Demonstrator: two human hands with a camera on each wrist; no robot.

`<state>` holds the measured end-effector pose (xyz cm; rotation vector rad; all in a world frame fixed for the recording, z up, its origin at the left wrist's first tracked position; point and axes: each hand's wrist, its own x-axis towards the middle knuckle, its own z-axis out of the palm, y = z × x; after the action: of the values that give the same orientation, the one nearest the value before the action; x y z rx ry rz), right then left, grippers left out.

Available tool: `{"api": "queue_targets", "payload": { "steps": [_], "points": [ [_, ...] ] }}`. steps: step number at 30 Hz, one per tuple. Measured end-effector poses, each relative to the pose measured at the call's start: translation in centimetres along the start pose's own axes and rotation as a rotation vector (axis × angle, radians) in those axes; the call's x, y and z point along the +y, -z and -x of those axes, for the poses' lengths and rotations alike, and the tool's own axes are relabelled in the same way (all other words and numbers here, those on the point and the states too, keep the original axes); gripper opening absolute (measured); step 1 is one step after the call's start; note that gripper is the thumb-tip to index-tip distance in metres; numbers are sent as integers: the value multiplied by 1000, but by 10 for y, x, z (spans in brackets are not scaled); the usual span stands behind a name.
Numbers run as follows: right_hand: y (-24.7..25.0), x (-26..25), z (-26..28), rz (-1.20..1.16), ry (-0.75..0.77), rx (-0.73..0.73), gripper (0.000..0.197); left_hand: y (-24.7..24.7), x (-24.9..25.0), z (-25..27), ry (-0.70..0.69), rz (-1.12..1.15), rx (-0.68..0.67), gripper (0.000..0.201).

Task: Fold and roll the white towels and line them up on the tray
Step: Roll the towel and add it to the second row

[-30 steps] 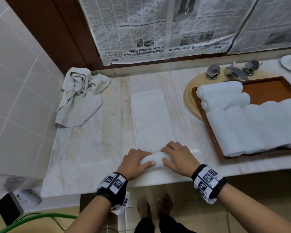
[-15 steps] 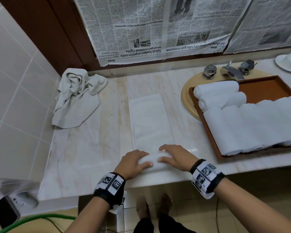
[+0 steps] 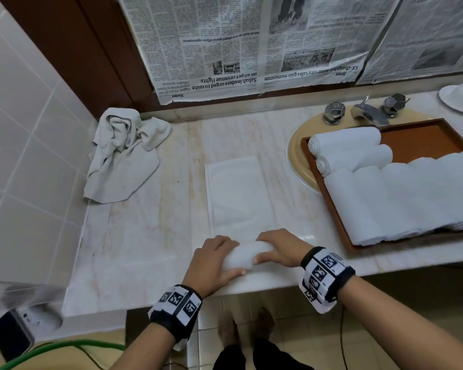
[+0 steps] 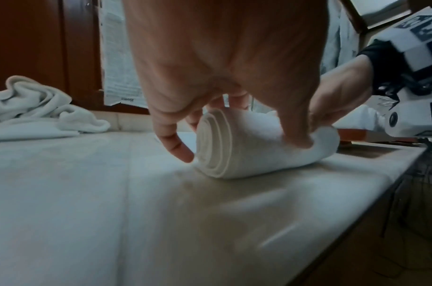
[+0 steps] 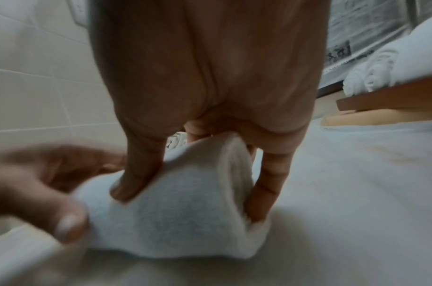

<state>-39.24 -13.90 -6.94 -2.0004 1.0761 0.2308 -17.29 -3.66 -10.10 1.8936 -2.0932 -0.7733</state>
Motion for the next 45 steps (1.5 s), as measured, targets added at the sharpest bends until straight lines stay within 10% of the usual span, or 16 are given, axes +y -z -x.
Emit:
{"api": "queue_targets", "payload": {
  "steps": [8, 15, 24, 32, 39, 45],
  "points": [
    [-19, 7, 15, 333, 190, 219, 67, 18, 0, -16, 135, 321, -130, 44],
    [-6, 6, -5, -58, 49, 133, 46, 6, 12, -9, 90, -104, -5, 68],
    [-23, 7, 10, 385, 164, 268, 61, 29, 6, -35, 159, 277, -271, 49],
    [9, 3, -9, 134, 32, -32, 55, -2, 4, -10, 68, 78, -1, 76],
    [-18, 5, 14, 432, 187, 286, 72, 25, 2, -32, 172, 313, -260, 57],
    [-3, 7, -3, 51, 63, 123, 57, 10, 15, -16, 128, -55, 0, 72]
  ]
}}
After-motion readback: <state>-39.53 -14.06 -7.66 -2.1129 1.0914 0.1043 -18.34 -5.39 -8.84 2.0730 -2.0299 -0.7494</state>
